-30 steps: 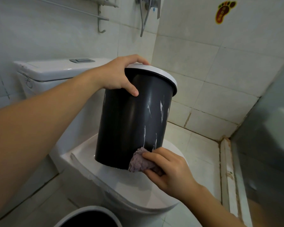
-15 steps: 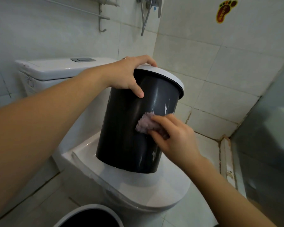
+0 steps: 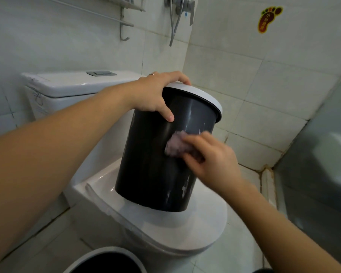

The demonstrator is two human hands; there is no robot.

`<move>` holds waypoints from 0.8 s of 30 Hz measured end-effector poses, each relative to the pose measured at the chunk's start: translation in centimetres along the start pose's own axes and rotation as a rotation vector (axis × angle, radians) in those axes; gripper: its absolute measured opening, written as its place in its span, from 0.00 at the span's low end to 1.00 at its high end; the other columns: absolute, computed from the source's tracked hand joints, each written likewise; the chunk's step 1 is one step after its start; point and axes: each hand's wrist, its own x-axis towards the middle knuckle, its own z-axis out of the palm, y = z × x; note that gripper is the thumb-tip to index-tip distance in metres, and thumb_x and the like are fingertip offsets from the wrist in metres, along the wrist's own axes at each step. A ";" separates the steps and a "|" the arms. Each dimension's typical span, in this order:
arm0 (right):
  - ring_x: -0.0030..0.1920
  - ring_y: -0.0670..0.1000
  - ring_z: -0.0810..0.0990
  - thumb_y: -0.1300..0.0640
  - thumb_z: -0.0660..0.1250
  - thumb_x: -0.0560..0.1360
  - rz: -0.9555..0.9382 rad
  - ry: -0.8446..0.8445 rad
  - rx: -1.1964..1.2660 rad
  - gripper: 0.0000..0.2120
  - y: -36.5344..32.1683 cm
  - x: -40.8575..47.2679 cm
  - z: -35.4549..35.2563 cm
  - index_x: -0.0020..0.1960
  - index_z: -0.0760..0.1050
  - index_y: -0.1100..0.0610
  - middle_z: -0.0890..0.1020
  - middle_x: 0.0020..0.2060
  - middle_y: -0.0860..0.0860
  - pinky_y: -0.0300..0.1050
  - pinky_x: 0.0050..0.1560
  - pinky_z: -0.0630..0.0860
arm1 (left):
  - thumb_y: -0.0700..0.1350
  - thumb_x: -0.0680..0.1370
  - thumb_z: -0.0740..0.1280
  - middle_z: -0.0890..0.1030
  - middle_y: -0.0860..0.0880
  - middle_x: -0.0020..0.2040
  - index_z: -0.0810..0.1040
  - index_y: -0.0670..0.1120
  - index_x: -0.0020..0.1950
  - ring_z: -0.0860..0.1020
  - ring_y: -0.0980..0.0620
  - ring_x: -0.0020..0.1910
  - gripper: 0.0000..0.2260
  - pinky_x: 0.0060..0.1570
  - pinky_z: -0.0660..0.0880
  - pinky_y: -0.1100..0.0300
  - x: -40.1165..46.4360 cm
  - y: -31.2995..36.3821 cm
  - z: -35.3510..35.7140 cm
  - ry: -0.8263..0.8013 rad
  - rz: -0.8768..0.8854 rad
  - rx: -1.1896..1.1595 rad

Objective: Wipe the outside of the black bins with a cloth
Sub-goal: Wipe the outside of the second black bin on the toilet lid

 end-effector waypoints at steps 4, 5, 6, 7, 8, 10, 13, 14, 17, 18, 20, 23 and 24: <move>0.39 0.55 0.79 0.56 0.74 0.73 0.099 0.056 0.023 0.16 0.3 1.8 -0.2 0.59 0.80 0.57 0.80 0.44 0.53 0.51 0.34 0.78 | 0.46 0.61 0.82 0.73 0.46 0.61 0.68 0.69 0.62 0.75 0.43 0.58 0.37 0.59 0.76 0.44 -0.1 0.1 -0.1 -0.008 -0.002 0.004; 0.39 0.55 0.79 0.55 0.74 0.73 0.068 0.038 0.031 0.16 0.2 1.3 0.0 0.59 0.80 0.57 0.79 0.44 0.53 0.52 0.34 0.78 | 0.46 0.61 0.82 0.73 0.46 0.61 0.68 0.68 0.63 0.75 0.43 0.58 0.37 0.59 0.76 0.44 -0.1 0.0 -0.1 -0.011 -0.003 0.007; 0.39 0.54 0.79 0.55 0.74 0.73 0.026 0.009 0.041 0.16 0.0 0.6 0.1 0.60 0.80 0.57 0.79 0.44 0.53 0.52 0.34 0.78 | 0.46 0.61 0.82 0.74 0.46 0.62 0.68 0.68 0.63 0.75 0.43 0.58 0.38 0.59 0.75 0.44 -0.2 0.0 -0.2 -0.012 -0.003 0.010; 0.39 0.54 0.79 0.55 0.73 0.73 -0.014 -0.025 0.051 0.16 -0.2 -0.2 0.3 0.59 0.80 0.57 0.79 0.44 0.53 0.51 0.34 0.78 | 0.46 0.61 0.82 0.74 0.46 0.61 0.68 0.68 0.63 0.75 0.43 0.59 0.38 0.59 0.75 0.44 -0.2 -0.1 -0.2 -0.011 -0.004 0.013; 0.39 0.53 0.79 0.55 0.73 0.73 -0.042 -0.055 0.056 0.15 -0.3 -0.8 0.3 0.59 0.80 0.57 0.79 0.44 0.53 0.50 0.34 0.78 | 0.46 0.61 0.82 0.74 0.46 0.61 0.68 0.68 0.63 0.75 0.43 0.59 0.38 0.59 0.75 0.44 -0.3 -0.2 -0.3 -0.008 -0.003 0.013; 0.39 0.53 0.79 0.55 0.74 0.73 -0.062 -0.089 0.053 0.15 -0.2 -1.2 0.3 0.59 0.81 0.56 0.79 0.44 0.52 0.48 0.34 0.78 | 0.46 0.62 0.82 0.74 0.46 0.61 0.68 0.68 0.63 0.74 0.43 0.59 0.38 0.60 0.74 0.44 -0.4 -0.3 -0.3 0.000 0.001 0.015; 0.39 0.55 0.80 0.55 0.73 0.72 -0.032 -0.087 0.013 0.16 0.3 0.5 -0.2 0.59 0.80 0.55 0.79 0.44 0.52 0.49 0.34 0.78 | 0.47 0.62 0.82 0.74 0.47 0.61 0.68 0.68 0.63 0.73 0.43 0.61 0.37 0.62 0.72 0.43 -0.4 -0.4 -0.2 0.016 0.006 0.026; 0.39 0.55 0.80 0.55 0.73 0.73 0.000 -0.063 -0.002 0.16 0.4 1.4 -0.3 0.60 0.80 0.54 0.80 0.44 0.52 0.50 0.34 0.78 | 0.47 0.62 0.82 0.74 0.47 0.61 0.68 0.68 0.63 0.73 0.43 0.60 0.37 0.62 0.72 0.43 -0.4 -0.3 -0.2 0.016 0.009 0.030; 0.44 0.55 0.80 0.53 0.72 0.74 0.154 0.034 0.014 0.15 1.0 4.2 -0.7 0.61 0.80 0.52 0.80 0.48 0.51 0.51 0.41 0.78 | 0.47 0.61 0.81 0.75 0.49 0.59 0.68 0.68 0.63 0.72 0.45 0.60 0.37 0.62 0.73 0.44 -0.4 -0.1 0.0 0.002 0.035 0.048; 0.46 0.55 0.79 0.52 0.71 0.75 0.202 0.065 0.025 0.15 1.3 4.9 -0.8 0.60 0.79 0.52 0.80 0.49 0.51 0.50 0.44 0.77 | 0.47 0.62 0.81 0.75 0.52 0.58 0.68 0.67 0.63 0.71 0.46 0.60 0.37 0.62 0.72 0.44 -0.4 0.1 0.0 0.000 0.047 0.052; 0.48 0.54 0.78 0.51 0.70 0.75 0.252 0.107 0.032 0.14 1.4 5.8 -0.9 0.60 0.79 0.51 0.81 0.50 0.50 0.48 0.46 0.75 | 0.45 0.62 0.82 0.72 0.61 0.52 0.69 0.66 0.65 0.69 0.48 0.61 0.38 0.64 0.69 0.45 -0.6 0.4 0.2 0.012 0.062 0.068; 0.49 0.55 0.78 0.51 0.70 0.76 0.201 0.081 0.024 0.14 1.2 6.2 -0.8 0.61 0.79 0.51 0.81 0.50 0.51 0.50 0.46 0.75 | 0.44 0.62 0.82 0.68 0.67 0.49 0.69 0.64 0.66 0.66 0.51 0.60 0.38 0.65 0.67 0.48 -0.6 0.7 0.2 0.020 0.088 0.091; 0.48 0.55 0.78 0.51 0.70 0.76 0.186 0.072 0.025 0.14 1.2 6.3 -0.9 0.61 0.79 0.52 0.80 0.49 0.51 0.51 0.46 0.76 | 0.44 0.62 0.82 0.67 0.67 0.49 0.69 0.64 0.66 0.66 0.52 0.60 0.38 0.65 0.66 0.48 -0.6 0.6 0.2 0.018 0.096 0.093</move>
